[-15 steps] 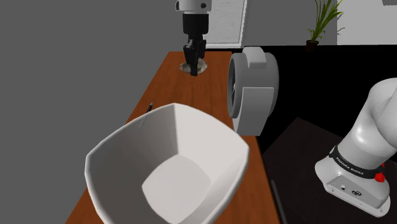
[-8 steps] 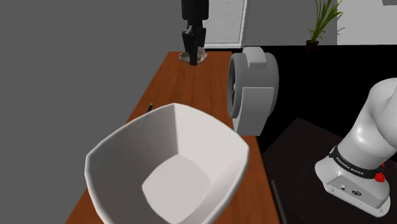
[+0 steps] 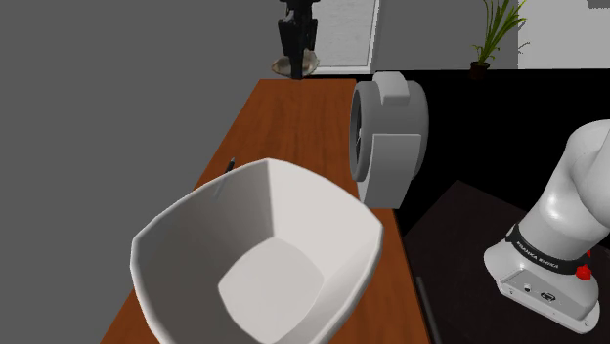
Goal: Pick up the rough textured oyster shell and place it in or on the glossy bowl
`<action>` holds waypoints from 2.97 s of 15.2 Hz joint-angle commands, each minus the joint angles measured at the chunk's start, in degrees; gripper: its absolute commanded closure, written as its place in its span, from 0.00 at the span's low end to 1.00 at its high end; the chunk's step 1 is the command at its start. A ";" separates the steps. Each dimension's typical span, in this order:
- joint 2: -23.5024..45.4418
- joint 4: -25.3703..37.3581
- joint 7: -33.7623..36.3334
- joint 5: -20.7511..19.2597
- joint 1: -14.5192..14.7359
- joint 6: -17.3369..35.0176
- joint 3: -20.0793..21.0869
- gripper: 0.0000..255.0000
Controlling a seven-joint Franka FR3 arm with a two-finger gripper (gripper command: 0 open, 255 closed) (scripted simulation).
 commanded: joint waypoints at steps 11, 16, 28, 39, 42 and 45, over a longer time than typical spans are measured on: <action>-0.57 4.68 5.69 0.03 2.82 -4.63 2.33 1.00; -2.62 1.75 12.02 0.34 6.19 -2.94 5.40 1.00; -0.84 2.76 28.72 -1.06 14.93 -0.39 13.64 1.00; 1.62 0.32 36.08 -2.75 19.33 5.00 17.10 1.00; 1.01 -2.72 35.69 -2.44 19.17 7.47 17.02 1.00; 0.58 -5.42 35.36 -2.21 19.06 9.77 16.97 1.00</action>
